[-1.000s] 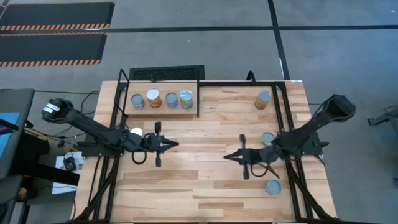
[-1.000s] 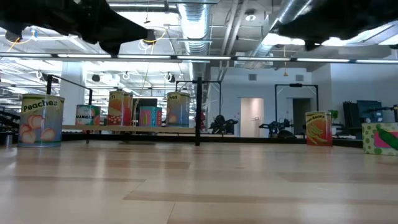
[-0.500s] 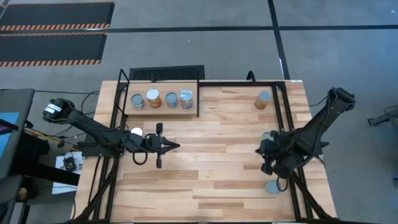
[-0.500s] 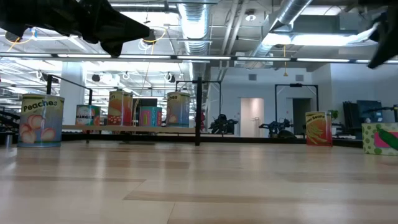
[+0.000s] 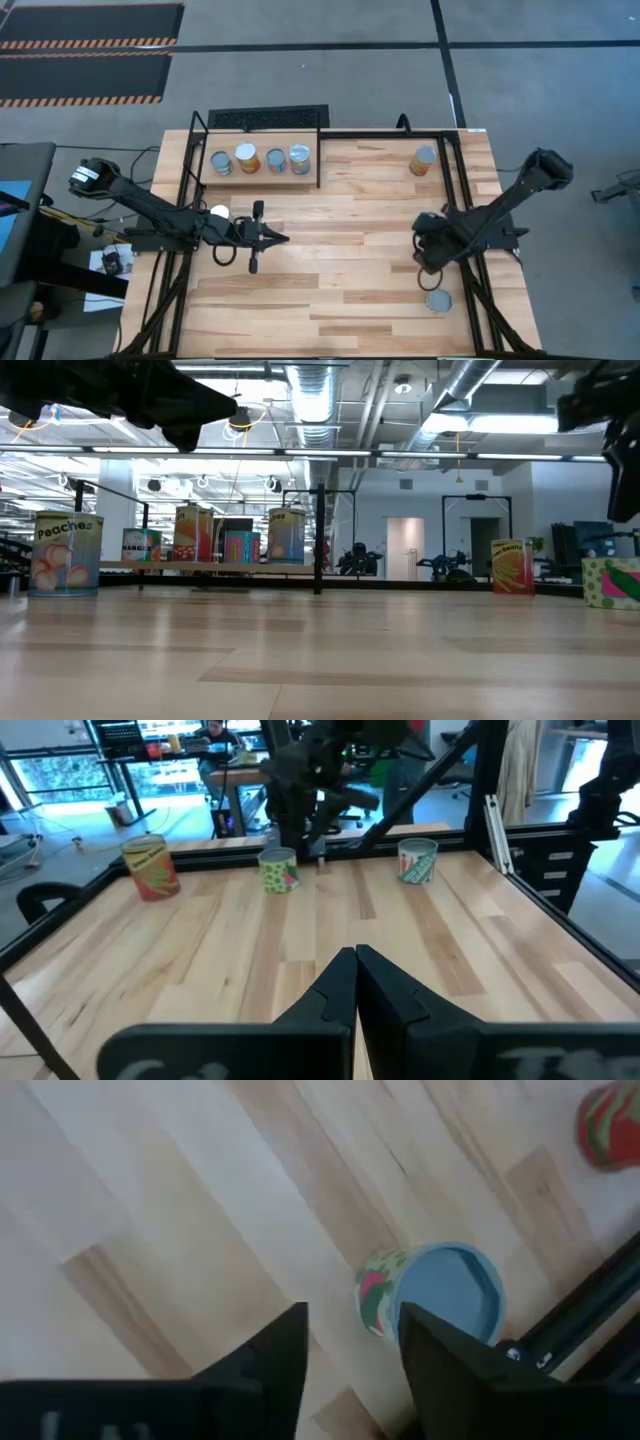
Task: Pick and place cans onto a shelf
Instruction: Put the canned peas on the shelf
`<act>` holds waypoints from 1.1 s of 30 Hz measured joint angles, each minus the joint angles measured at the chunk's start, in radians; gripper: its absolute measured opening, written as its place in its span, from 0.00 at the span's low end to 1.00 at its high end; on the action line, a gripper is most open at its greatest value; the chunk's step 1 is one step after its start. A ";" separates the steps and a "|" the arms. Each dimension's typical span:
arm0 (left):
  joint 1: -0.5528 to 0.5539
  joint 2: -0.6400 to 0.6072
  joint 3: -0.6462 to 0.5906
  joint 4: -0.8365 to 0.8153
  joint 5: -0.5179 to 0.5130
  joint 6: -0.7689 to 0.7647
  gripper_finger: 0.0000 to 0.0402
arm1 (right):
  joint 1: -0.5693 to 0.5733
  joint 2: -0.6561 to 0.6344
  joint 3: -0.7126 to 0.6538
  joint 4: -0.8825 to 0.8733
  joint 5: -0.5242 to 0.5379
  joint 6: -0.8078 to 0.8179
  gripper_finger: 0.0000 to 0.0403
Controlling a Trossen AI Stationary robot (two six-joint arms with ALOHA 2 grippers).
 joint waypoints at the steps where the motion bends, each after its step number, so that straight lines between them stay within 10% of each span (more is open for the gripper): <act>1: 0.000 0.000 0.000 0.000 0.000 0.000 0.00 | -0.026 0.000 -0.011 0.013 -0.015 -0.018 0.47; 33: 0.000 -0.448 -0.241 -0.031 -0.059 -0.087 0.00 | -0.425 0.000 -0.125 0.145 -0.163 -0.094 0.37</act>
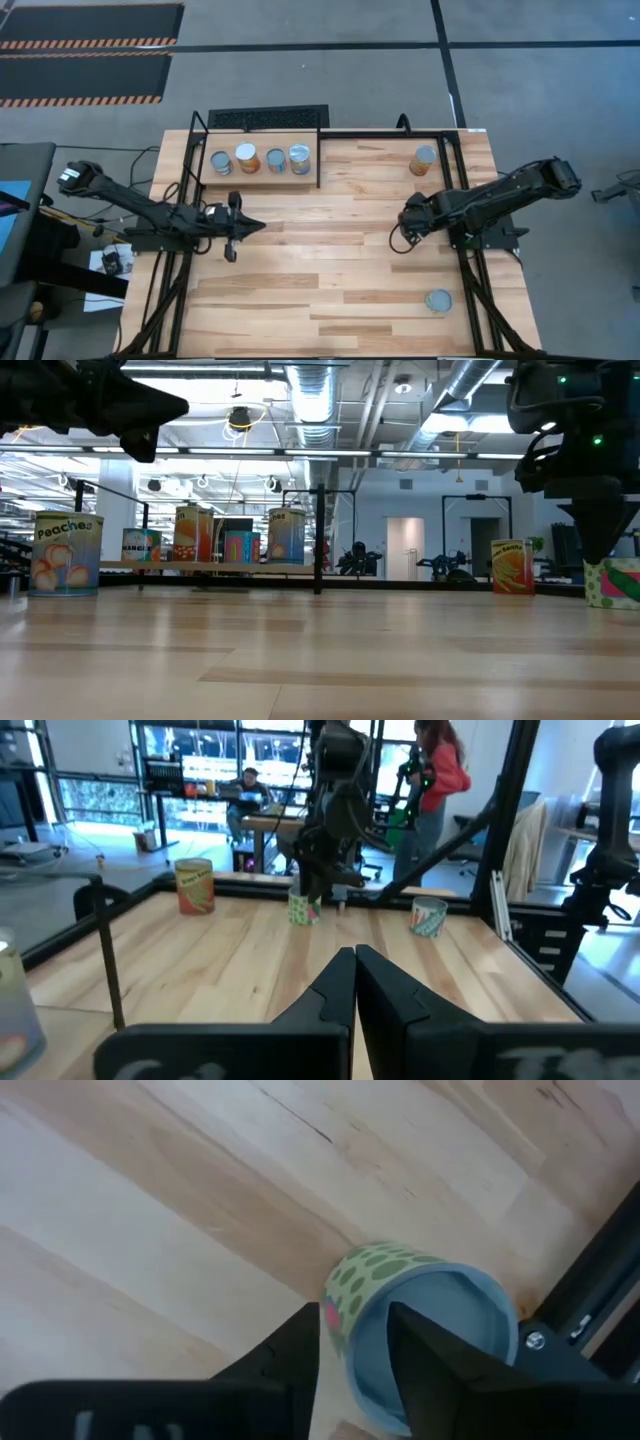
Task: Pick and place cans onto a shelf
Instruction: Put the canned peas on the shelf
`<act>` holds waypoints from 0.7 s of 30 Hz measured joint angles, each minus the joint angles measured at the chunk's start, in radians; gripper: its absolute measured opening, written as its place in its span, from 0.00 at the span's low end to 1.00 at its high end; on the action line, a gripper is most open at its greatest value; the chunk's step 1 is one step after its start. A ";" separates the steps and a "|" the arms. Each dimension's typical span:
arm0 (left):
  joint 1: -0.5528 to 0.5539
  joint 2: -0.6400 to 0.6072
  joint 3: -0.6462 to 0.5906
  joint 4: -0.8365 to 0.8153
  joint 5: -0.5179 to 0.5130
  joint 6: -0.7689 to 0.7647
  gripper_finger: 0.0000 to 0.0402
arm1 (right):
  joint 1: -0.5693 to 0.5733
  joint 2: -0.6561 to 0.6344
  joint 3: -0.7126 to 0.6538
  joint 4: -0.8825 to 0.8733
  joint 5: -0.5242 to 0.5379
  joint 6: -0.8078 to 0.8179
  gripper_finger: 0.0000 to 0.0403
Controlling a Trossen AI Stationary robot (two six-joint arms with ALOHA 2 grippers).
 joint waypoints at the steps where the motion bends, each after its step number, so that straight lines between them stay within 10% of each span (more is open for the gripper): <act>1: 0.000 -0.013 0.000 -0.006 0.000 0.007 0.00 | -0.003 0.000 0.000 0.000 0.000 0.000 0.38; 16: 0.000 -0.121 0.000 -0.051 0.000 0.120 0.00 | -0.003 0.000 0.002 0.031 -0.039 -0.078 0.03; 21: 0.019 -0.131 0.000 -0.056 0.002 0.099 0.00 | 0.007 0.001 0.068 0.058 -0.040 -0.119 0.06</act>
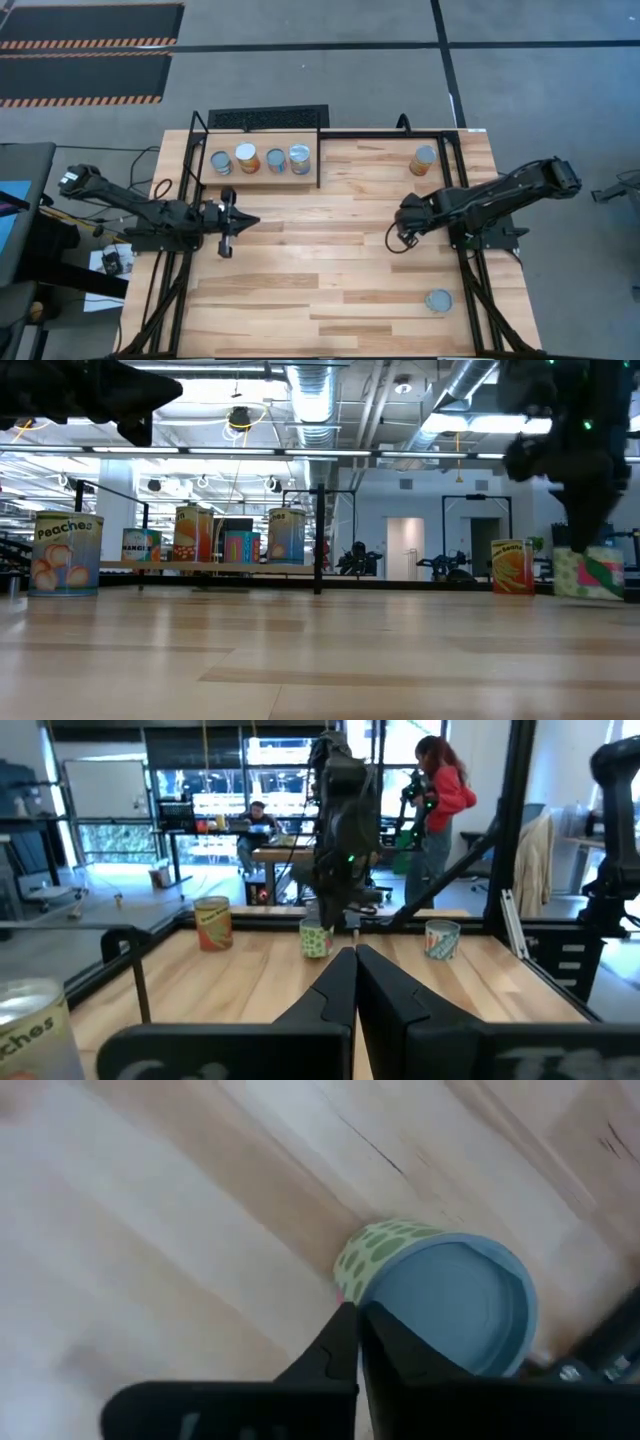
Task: Pick and place cans onto a shelf
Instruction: Put the canned peas on the shelf
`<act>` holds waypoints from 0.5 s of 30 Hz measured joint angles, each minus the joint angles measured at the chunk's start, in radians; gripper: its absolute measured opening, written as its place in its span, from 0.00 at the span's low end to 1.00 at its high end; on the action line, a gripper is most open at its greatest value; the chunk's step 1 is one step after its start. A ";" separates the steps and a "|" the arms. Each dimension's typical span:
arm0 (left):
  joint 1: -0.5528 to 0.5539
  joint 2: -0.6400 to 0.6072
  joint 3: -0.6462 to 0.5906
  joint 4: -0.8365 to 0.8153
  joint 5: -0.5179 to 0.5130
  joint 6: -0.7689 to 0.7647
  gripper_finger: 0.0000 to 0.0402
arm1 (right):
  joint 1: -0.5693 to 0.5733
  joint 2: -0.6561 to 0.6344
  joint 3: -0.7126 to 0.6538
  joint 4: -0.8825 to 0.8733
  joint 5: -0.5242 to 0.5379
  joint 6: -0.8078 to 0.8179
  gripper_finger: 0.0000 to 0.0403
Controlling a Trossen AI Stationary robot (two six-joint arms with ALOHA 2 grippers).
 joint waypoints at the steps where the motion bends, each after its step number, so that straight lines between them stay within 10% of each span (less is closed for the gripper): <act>1: 0.003 0.000 0.000 -0.008 0.000 -0.008 0.00 | 0.005 0.000 0.021 0.017 0.000 -0.012 0.06; 15: 0.011 0.000 0.000 -0.045 -0.001 -0.004 0.00 | -0.005 0.354 0.350 0.430 0.024 -0.417 0.04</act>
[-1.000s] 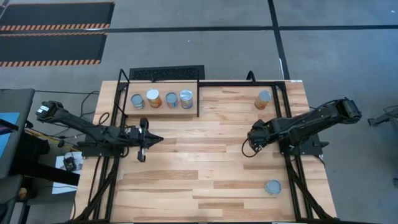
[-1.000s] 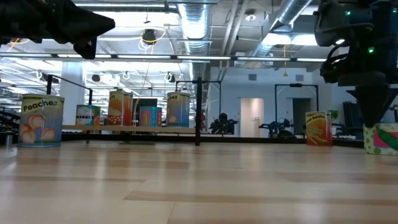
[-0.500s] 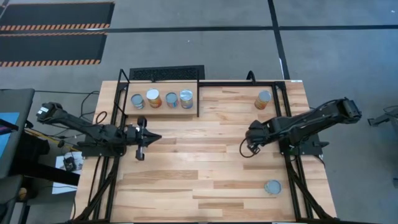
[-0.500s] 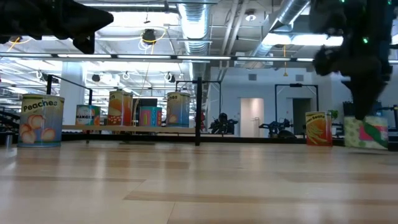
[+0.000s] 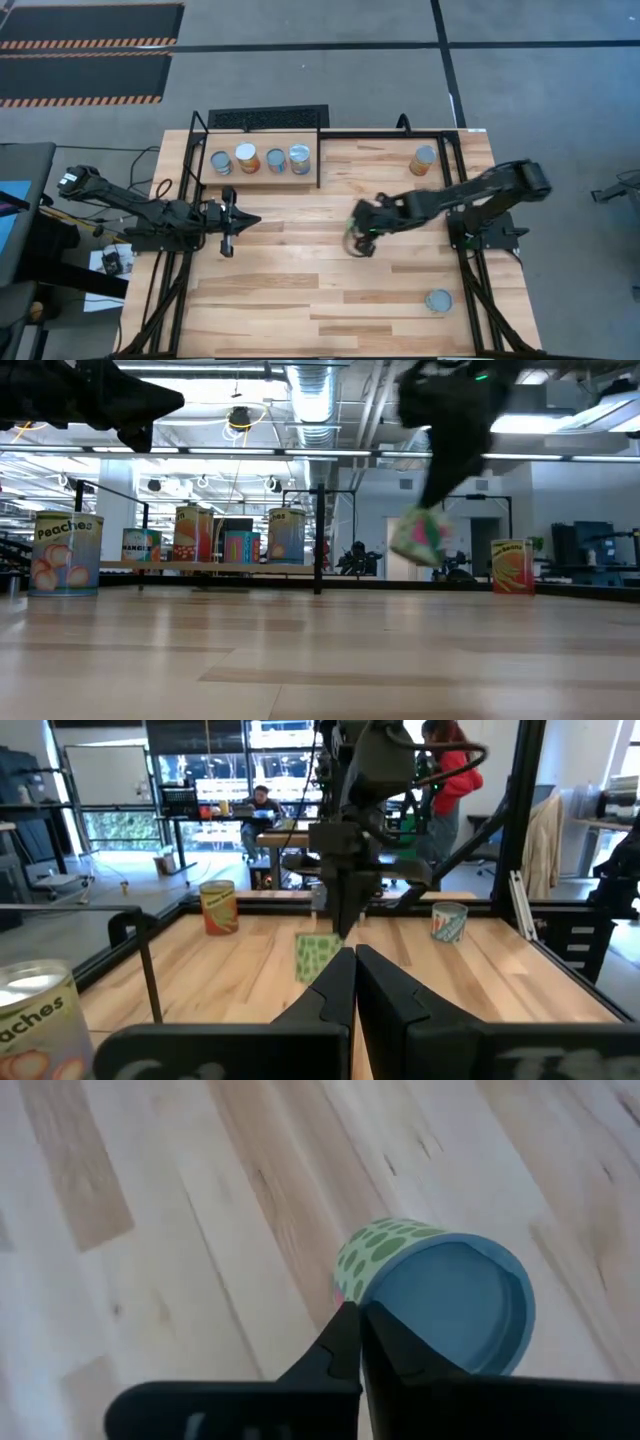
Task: Pick and place cans onto a shelf
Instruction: Put the canned peas on the shelf
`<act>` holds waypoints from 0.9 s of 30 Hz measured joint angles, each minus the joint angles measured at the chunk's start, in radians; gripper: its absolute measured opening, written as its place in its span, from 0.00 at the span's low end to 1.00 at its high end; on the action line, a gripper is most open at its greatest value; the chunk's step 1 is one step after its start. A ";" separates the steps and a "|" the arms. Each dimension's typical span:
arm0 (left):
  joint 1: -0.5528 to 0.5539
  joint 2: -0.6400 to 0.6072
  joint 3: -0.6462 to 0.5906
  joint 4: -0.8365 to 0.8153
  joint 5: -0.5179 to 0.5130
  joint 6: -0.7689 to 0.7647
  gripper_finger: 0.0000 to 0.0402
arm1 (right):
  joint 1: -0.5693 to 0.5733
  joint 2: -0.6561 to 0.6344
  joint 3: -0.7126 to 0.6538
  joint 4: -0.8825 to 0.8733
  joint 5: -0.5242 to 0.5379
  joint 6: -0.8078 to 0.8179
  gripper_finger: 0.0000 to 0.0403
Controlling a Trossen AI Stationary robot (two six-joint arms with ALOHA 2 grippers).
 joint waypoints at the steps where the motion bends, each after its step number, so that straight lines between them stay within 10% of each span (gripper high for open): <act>1: 0.000 0.000 0.000 -0.002 0.000 0.000 0.00 | -0.006 0.048 0.042 0.001 0.000 -0.041 0.04; 15: 0.000 0.000 0.000 -0.032 0.000 0.001 0.00 | -0.107 0.538 0.633 -0.120 -0.053 -0.524 0.03; 27: 0.000 0.000 0.000 -0.025 0.000 0.000 0.00 | -0.129 0.711 0.792 -0.121 -0.052 -0.687 0.03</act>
